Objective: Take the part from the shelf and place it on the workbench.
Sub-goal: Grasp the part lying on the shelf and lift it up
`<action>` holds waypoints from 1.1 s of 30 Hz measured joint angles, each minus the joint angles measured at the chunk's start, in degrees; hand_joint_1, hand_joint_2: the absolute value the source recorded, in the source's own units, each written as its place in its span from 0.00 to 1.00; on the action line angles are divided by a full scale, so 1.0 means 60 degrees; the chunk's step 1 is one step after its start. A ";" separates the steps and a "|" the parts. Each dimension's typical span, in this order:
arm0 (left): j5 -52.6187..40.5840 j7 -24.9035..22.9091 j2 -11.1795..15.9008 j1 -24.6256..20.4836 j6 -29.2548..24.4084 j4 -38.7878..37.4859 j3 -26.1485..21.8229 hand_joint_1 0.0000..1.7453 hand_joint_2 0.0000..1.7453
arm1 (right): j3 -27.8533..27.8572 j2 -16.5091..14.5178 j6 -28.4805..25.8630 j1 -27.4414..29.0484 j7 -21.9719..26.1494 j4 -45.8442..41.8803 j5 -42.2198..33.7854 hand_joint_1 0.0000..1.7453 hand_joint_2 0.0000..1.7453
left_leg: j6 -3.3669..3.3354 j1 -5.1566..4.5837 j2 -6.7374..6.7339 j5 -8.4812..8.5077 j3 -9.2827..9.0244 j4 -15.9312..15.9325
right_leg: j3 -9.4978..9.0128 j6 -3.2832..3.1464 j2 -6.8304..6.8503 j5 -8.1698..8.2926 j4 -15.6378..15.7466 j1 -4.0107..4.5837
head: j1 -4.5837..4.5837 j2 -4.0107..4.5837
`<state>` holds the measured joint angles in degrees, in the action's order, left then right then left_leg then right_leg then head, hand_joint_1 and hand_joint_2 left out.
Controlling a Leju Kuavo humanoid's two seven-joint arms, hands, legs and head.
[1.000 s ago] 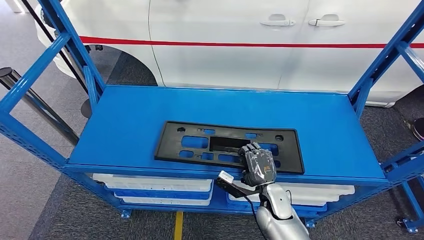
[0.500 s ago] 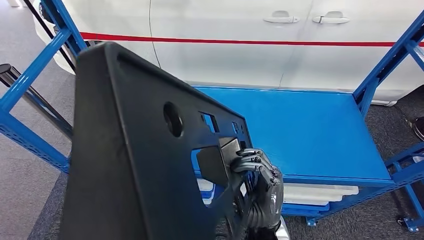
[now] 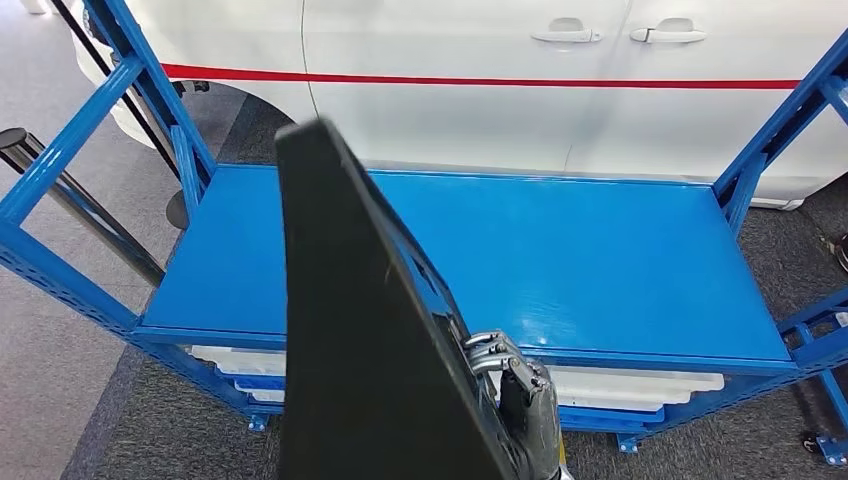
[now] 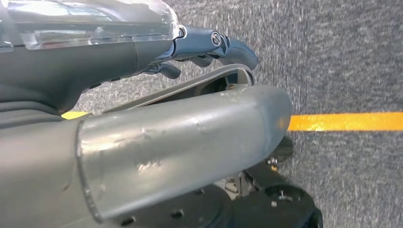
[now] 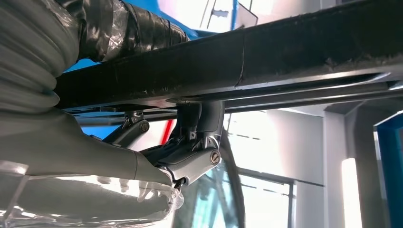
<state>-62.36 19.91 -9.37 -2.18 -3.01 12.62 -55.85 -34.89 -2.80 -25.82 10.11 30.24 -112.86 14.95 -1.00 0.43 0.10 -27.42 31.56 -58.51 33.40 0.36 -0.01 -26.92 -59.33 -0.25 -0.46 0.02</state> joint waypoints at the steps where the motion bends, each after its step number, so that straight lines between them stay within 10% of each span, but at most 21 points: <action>1: -0.0003 -0.0001 -0.0004 0.0001 0.0005 0.0000 -0.0030 0.00 0.00 | 0.0044 0.0013 0.0087 0.0156 0.0128 0.0053 -0.0056 1.00 1.00 | 0.0051 0.0016 0.0001 -0.0022 0.0011 -0.0011 | 0.0008 -0.0056 0.0008 0.0026 0.0024 -0.0016 | -0.0001 0.0000; 8: -0.0015 -0.0016 -0.0015 0.0006 0.0005 0.0002 -0.0132 0.00 0.00 | 0.0284 0.0067 0.0186 0.0602 0.0391 0.0358 -0.0259 1.00 1.00 | 0.0295 0.0070 -0.0005 -0.1563 0.0803 -0.2414 | 0.0291 -0.0324 0.0066 0.0312 0.0091 -0.0060 | 0.0001 0.0001; 13: -0.0047 -0.0026 -0.0017 -0.0032 0.0005 0.0003 -0.0252 0.00 0.00 | 0.0449 0.0097 0.0379 0.0850 0.0559 0.0527 -0.0482 1.00 1.00 | 0.0163 0.0021 0.0004 -0.0647 -0.0695 0.0034 | 0.0520 -0.0143 0.0063 0.0555 0.0011 -0.0047 | 0.0004 0.0000; 17: -0.0082 -0.0039 -0.0024 -0.0037 0.0005 0.0002 -0.0305 0.00 0.00 | 0.0520 0.0123 0.0489 0.0932 0.0645 0.0638 -0.0452 1.00 1.00 | -0.0066 -0.0017 -0.0012 -0.0336 -0.0661 0.0290 | 0.0562 0.0107 0.0040 0.0698 0.0044 -0.0074 | -0.0002 0.0001; 22: -0.0091 -0.0048 -0.0030 -0.0045 0.0005 0.0003 -0.0336 0.00 0.00 | 0.0607 0.0173 0.0490 0.1027 0.0654 0.0732 -0.0447 1.00 1.00 | -0.0287 0.0010 -0.0110 0.0188 -0.0095 0.0311 | 0.1092 0.0290 0.0006 -0.1226 -0.2066 -0.0113 | -0.0016 0.0000; 24: -0.0103 -0.0055 -0.0030 -0.0042 0.0011 0.0003 -0.0341 0.00 0.00 | 0.0639 0.0190 0.0499 0.1072 0.0654 0.0748 -0.0461 1.00 1.00 | -0.0255 0.0009 -0.0119 0.0350 0.0185 0.0237 | 0.0850 0.0320 0.0008 -0.1202 -0.2360 -0.0117 | -0.0016 0.0001; 28: -0.0116 -0.0058 -0.0037 -0.0040 0.0027 0.0003 -0.0346 0.00 0.00 | 0.0682 0.0204 0.0522 0.1103 0.0652 0.0747 -0.0470 1.00 1.00 | -0.0096 -0.0002 -0.0106 0.0581 0.0639 0.0003 | -0.0847 0.0185 -0.0002 -0.0691 -0.0193 -0.0081 | -0.0012 0.0001; 33: -0.0116 -0.0058 -0.0034 -0.0021 0.0027 0.0003 -0.0358 0.00 0.00 | 0.0707 0.0204 0.0527 0.1149 0.0653 0.0746 -0.0470 1.00 1.00 | 0.0210 0.0012 -0.0077 0.0589 0.0788 -0.0144 | -0.0810 -0.0237 0.0019 -0.0494 0.0244 -0.0042 | -0.0009 0.0001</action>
<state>-63.06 19.56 -9.57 -2.31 -2.84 12.63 -58.00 -30.65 -1.57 -22.66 17.00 34.15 -108.39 12.13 0.26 0.51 -0.36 -23.89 36.29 -59.37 28.54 -1.06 0.11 -29.88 -57.86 -0.51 -0.52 0.02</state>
